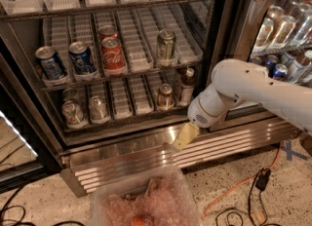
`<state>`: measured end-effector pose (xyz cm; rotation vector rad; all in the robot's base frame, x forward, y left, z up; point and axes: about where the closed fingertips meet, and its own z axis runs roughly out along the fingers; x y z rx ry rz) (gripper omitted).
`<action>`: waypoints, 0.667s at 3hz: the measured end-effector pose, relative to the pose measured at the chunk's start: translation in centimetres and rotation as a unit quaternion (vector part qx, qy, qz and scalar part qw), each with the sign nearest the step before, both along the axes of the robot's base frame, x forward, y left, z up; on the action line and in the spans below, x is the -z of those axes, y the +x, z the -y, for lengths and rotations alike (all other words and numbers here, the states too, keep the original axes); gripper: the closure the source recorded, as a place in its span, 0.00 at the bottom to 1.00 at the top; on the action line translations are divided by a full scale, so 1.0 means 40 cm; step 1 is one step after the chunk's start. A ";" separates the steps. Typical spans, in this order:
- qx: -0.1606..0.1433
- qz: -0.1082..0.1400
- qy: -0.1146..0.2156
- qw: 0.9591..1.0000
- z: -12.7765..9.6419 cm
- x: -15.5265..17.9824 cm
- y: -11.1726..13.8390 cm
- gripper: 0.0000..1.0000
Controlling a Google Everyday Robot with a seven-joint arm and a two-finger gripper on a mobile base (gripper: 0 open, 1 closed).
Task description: Pick 7up can from middle shelf of fridge
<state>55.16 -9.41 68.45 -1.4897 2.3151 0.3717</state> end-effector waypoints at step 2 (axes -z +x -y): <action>0.013 0.033 0.013 0.999 -0.012 -0.008 0.048 0.00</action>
Offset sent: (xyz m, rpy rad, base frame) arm 0.0185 0.0041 0.0027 0.0261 -0.0640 -0.0274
